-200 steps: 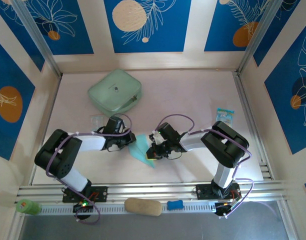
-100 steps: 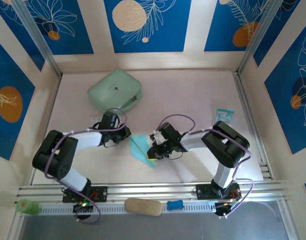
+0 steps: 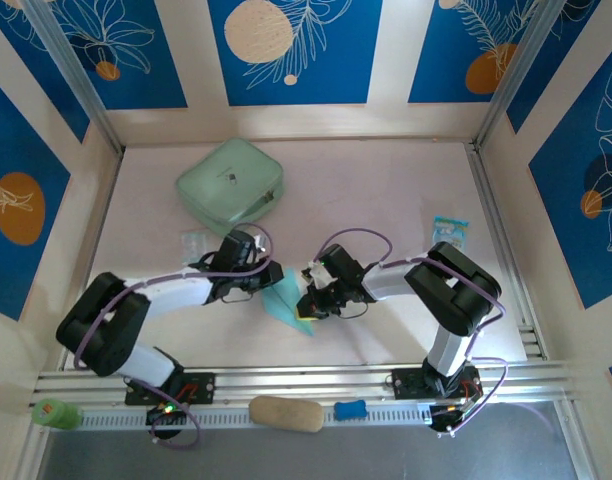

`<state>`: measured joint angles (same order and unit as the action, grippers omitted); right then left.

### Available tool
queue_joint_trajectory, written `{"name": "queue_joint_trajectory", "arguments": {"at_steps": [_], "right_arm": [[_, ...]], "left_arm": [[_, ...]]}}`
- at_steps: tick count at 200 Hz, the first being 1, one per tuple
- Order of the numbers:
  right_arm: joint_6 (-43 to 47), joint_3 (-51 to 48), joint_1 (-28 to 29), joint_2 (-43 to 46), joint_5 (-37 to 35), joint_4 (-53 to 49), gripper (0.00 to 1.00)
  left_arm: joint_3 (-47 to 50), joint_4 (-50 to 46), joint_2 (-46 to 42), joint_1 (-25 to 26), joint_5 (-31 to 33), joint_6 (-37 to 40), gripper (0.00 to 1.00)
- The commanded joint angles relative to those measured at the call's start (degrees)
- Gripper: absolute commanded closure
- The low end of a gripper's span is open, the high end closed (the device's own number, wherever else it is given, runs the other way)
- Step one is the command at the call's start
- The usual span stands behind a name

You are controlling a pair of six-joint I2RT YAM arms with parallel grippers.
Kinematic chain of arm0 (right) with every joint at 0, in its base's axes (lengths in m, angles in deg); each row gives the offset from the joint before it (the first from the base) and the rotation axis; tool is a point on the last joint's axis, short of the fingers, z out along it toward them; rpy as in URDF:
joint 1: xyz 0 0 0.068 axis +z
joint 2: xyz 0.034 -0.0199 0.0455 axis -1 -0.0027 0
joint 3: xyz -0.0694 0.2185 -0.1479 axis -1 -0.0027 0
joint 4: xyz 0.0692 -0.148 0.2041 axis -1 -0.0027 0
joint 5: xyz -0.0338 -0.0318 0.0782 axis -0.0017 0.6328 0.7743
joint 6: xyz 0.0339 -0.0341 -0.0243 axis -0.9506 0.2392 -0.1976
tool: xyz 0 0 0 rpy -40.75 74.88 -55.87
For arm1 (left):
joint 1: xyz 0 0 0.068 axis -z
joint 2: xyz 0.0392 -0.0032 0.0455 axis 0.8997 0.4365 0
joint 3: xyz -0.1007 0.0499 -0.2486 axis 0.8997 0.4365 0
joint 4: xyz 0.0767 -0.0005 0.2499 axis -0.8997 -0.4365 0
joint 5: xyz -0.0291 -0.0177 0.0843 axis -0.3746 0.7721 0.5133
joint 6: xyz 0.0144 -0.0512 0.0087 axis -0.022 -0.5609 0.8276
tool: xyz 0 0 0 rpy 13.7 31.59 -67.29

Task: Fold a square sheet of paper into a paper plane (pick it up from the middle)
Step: Perform the fourth fold on the wing at the bottom-center of the table.

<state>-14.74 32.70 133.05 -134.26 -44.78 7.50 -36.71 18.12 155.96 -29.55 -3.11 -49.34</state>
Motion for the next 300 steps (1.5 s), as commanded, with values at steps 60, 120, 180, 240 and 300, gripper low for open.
{"name": "queue_joint_trajectory", "arguments": {"at_steps": [60, 120, 180, 240, 300], "right_arm": [[1.58, 1.99, -0.14, 3.71, -2.74, -11.37, 1.0], [1.96, 12.68, 1.45, -2.44, -4.1, -13.67, 0.99], [2.05, 10.93, 3.15, -6.87, -6.38, -14.18, 0.98], [1.21, 0.28, 3.55, 1.93, -4.84, -11.96, 0.97], [-3.63, -10.07, 3.73, 10.06, -2.93, -7.29, 0.97]], "left_arm": [[3.02, 0.2, 7.3, 0.15, 2.01, -1.08, 0.94], [3.06, 0.94, 7.49, 0.15, 1.01, -0.94, 0.94], [3.24, 0.37, 7.39, 0.15, 1.76, -1.05, 0.94], [3.25, -0.65, 7.91, -0.38, 2.46, -0.68, 0.95], [4.0, 0.39, 7.72, -0.64, 2.46, -1.63, 0.96]]}}
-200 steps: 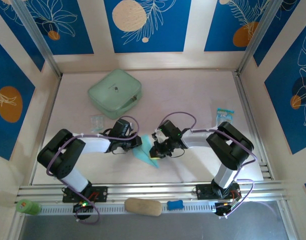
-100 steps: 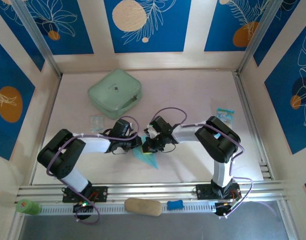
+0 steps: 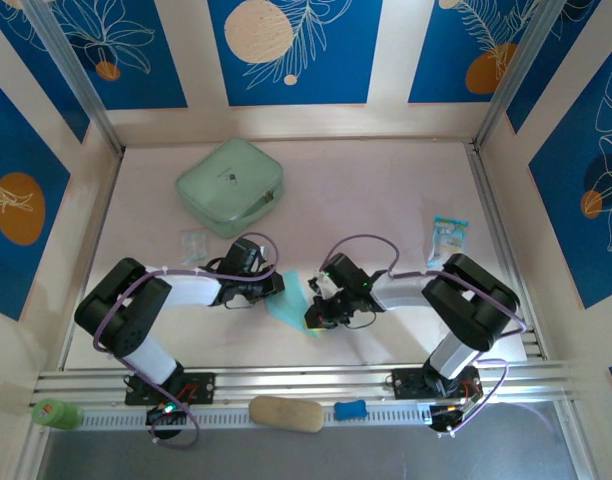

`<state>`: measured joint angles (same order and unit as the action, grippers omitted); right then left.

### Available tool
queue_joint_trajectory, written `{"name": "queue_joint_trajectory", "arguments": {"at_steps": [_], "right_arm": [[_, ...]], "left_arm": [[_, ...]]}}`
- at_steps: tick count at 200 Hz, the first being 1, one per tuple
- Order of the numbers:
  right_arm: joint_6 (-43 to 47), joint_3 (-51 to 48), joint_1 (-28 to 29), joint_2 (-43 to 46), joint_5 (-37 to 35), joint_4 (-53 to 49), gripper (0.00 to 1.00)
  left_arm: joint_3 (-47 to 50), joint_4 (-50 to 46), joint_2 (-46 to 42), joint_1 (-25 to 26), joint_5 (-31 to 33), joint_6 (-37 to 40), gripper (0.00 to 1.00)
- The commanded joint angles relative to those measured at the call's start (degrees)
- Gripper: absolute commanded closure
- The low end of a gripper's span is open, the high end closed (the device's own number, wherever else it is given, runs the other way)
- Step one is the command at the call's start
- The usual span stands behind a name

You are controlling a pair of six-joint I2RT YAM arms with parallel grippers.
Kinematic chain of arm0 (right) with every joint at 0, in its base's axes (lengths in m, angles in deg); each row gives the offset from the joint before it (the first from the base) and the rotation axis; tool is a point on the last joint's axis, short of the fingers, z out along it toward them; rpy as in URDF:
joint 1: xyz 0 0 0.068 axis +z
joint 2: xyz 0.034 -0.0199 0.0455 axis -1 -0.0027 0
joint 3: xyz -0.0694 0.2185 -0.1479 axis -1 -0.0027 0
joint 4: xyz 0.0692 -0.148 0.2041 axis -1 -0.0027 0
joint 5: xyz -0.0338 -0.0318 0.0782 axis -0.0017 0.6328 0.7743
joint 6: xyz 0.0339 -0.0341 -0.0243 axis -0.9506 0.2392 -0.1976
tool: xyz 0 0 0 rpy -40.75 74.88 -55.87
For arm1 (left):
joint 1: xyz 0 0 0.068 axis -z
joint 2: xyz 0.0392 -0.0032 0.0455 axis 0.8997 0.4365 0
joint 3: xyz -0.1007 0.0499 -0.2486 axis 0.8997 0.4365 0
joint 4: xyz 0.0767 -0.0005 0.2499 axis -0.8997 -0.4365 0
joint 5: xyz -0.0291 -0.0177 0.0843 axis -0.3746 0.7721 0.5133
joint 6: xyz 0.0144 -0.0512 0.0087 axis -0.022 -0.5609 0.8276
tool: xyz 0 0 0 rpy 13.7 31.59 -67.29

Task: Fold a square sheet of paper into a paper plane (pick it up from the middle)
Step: Perform the fourth fold on the wing at the bottom-center of the table.

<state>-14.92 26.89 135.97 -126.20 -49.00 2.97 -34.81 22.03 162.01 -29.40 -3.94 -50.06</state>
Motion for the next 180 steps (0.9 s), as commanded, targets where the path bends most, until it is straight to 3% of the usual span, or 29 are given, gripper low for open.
{"name": "queue_joint_trajectory", "arguments": {"at_steps": [1, 49, 86, 138, 180], "right_arm": [[-3.6, -4.33, 0.85, 2.14, 1.33, -2.68, 0.97], [-5.93, -7.04, 2.71, 6.09, -0.6, -3.18, 0.97], [-3.98, -2.94, 1.7, 9.14, -1.6, -6.73, 0.96], [-0.75, 6.94, -0.16, 2.27, -1.59, -6.9, 0.94], [-1.67, 2.72, 0.04, -1.03, 0.44, -4.29, 0.94]], "left_arm": [[2.15, -3.47, 1.57, -0.79, 3.29, -0.92, 0.96], [2.74, -3.15, 0.91, -0.95, 3.38, -1.35, 0.96], [3.0, -3.06, 0.44, -0.94, 3.38, -1.54, 0.96], [2.91, -3.15, 0.63, -0.97, 3.2, -1.48, 0.96], [2.83, -2.62, 0.66, -0.97, 3.29, -1.87, 0.96]]}}
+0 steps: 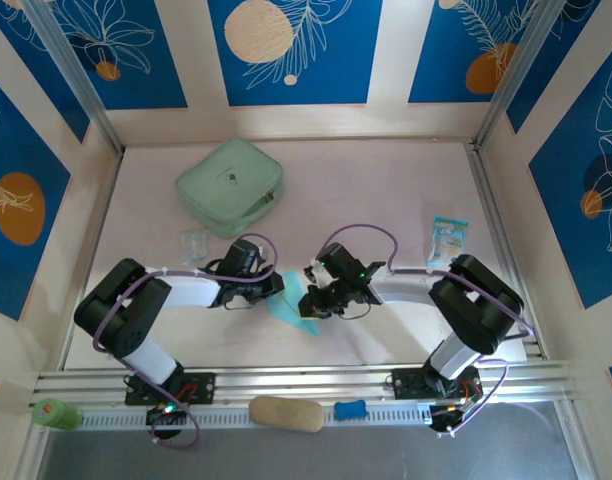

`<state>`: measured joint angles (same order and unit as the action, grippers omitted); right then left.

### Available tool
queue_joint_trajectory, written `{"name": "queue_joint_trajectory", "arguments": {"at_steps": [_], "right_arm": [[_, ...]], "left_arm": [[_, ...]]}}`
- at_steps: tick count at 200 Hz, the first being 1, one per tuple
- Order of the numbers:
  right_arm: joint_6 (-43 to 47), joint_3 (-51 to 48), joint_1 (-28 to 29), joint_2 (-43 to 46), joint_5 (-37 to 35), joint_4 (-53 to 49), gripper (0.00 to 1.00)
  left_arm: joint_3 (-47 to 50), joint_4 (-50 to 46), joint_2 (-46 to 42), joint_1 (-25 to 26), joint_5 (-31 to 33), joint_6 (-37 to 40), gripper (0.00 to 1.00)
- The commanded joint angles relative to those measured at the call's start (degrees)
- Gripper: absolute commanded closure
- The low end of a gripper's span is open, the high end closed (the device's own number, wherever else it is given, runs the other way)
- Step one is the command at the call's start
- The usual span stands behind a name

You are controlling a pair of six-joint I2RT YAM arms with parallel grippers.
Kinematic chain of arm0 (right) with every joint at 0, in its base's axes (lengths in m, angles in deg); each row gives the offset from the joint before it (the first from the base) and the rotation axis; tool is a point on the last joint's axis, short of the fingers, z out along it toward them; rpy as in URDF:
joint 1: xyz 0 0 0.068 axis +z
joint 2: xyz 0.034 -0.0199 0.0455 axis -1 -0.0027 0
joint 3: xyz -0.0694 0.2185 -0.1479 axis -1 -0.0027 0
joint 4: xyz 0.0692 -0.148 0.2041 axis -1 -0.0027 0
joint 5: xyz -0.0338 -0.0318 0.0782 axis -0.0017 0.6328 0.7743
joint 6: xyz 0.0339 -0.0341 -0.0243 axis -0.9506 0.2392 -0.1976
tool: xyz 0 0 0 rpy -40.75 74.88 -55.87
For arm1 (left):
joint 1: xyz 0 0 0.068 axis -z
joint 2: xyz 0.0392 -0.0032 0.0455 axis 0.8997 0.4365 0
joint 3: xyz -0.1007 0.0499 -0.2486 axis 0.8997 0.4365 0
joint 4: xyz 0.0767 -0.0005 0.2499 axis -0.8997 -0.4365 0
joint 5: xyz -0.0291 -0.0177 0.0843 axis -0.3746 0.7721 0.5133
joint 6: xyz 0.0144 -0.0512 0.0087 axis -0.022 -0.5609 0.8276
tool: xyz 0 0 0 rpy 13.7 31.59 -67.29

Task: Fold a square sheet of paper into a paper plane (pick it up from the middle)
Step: Perform the fourth fold on the wing at the bottom-center of the table.

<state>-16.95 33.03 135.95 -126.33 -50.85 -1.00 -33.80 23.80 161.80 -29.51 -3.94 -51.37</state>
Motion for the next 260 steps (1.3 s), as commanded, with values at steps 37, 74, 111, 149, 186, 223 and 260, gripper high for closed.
{"name": "queue_joint_trajectory", "arguments": {"at_steps": [37, 74, 111, 149, 186, 223, 260], "right_arm": [[-2.72, -12.85, 1.07, 5.0, 1.87, 1.51, 0.94], [-5.26, -16.3, 1.09, 12.29, -0.52, -0.37, 0.94], [-4.23, -11.74, 0.85, 17.01, -5.09, -7.45, 0.9], [-6.06, -11.16, 0.06, 18.9, -6.44, -7.5, 0.82], [-6.16, -10.52, -0.27, 17.98, -5.76, -5.87, 0.84], [-6.79, -9.93, -0.23, 15.56, -3.19, -4.21, 0.82], [-7.54, -10.38, -0.26, 14.66, -2.06, -2.82, 0.81]], "left_arm": [[1.64, -4.57, 0.93, -0.86, 3.72, -0.8, 0.96], [1.78, -4.31, 0.83, -0.86, 3.81, -1.29, 0.96], [2.0, -4.44, -0.67, -0.86, 4.06, -1.6, 0.96], [2.09, -5.45, -1.83, -0.86, 4.69, -1.48, 0.96], [2.17, -5.2, -1.56, -0.88, 4.52, -1.64, 0.96], [2.04, -5.45, -1.68, -0.89, 4.59, -1.63, 0.96], [1.91, -5.63, -1.37, -0.86, 4.44, -1.71, 0.96]]}}
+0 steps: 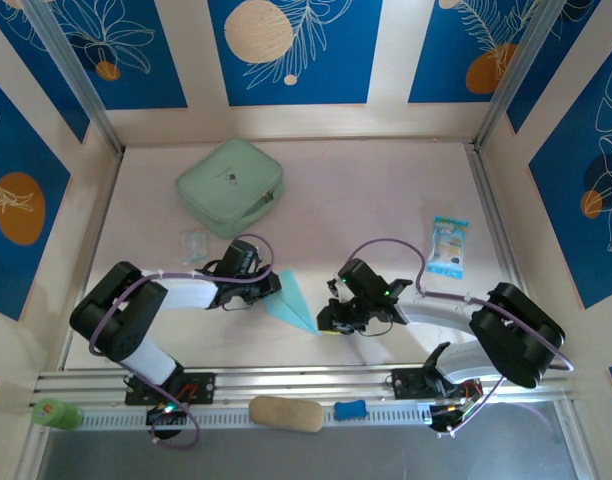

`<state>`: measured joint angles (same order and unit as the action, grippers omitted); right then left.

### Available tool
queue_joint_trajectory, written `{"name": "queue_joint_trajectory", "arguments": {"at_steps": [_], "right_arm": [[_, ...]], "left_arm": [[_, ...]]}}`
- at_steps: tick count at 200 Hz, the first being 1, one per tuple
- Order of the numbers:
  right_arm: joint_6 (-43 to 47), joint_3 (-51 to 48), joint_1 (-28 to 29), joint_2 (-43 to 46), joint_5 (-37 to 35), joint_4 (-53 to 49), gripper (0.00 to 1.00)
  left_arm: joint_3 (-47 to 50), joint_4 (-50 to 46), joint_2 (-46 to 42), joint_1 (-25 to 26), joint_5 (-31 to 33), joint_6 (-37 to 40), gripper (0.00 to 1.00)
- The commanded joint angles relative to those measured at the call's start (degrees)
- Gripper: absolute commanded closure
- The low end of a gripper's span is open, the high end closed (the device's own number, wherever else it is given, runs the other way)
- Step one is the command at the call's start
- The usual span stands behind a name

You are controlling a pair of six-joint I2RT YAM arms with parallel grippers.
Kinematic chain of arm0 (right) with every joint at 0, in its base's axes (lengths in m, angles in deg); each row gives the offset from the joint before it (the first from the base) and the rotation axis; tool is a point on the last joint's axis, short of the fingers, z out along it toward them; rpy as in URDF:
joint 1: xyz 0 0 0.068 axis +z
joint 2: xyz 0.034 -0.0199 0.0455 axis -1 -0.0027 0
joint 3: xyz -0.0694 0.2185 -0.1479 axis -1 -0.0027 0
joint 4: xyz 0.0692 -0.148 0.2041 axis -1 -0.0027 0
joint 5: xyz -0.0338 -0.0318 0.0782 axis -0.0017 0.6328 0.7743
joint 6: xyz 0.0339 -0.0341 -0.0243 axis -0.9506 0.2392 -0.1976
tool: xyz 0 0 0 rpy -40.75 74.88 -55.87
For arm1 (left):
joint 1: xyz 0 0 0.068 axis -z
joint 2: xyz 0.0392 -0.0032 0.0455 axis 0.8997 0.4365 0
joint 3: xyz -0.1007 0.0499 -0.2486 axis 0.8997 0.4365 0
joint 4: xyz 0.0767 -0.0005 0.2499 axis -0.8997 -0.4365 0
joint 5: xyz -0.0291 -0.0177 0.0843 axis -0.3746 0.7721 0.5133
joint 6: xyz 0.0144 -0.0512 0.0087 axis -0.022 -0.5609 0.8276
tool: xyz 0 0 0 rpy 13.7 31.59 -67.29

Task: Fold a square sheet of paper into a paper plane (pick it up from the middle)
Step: Perform the fourth fold on the wing at the bottom-center of the table.

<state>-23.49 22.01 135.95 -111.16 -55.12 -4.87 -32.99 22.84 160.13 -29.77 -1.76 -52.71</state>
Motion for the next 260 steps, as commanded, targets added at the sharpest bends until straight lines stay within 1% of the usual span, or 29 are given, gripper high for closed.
{"name": "queue_joint_trajectory", "arguments": {"at_steps": [1, 28, 55, 93, 119, 149, 174, 192, 229, 260], "right_arm": [[-1.04, 0.69, -0.24, -0.52, 2.21, 1.09, 0.8], [-0.1, 2.07, -0.4, -1.26, 2.54, 1.63, 0.86], [2.42, 6.13, -0.75, -6.69, 4.79, 2.55, 0.91], [3.83, 10.23, -0.84, -15.49, 7.27, 5.33, 0.9], [5.16, 11.09, -0.68, -19.47, 7.12, 2.19, 0.9], [3.81, 5.05, -0.34, -18.16, 7.13, 4.33, 0.91], [1.91, -0.58, -0.23, -13.89, 6.98, 6.15, 0.92], [1.21, -2.65, -0.31, -10.52, 6.86, 5.91, 0.92], [2.59, 0.79, -0.4, -4.91, 5.83, 1.71, 0.92], [5.05, 5.67, -1.29, -6.79, 5.64, 0.15, 0.92]], "left_arm": [[1.1, -4.66, 0.24, -0.6, 2.25, -0.39, 0.96], [0.98, -4.49, 0.6, -0.64, 2.3, -0.42, 0.96], [0.96, -4.01, 1.24, -0.61, 1.9, -0.52, 0.96], [1.06, -3.72, 1.65, -0.6, 1.46, -0.85, 0.96], [1.2, -4.0, 1.35, -0.65, 1.55, -0.82, 0.96], [1.37, -3.88, 1.36, -0.69, 1.96, -0.96, 0.96], [0.72, -4.0, 1.9, -0.75, 1.68, -0.68, 0.96], [0.49, -4.14, 2.11, -0.77, 1.63, -0.54, 0.96], [0.2, -3.96, 2.31, -0.77, 1.28, -0.66, 0.96], [0.42, -4.14, 1.59, -0.77, 1.38, -0.7, 0.96]]}}
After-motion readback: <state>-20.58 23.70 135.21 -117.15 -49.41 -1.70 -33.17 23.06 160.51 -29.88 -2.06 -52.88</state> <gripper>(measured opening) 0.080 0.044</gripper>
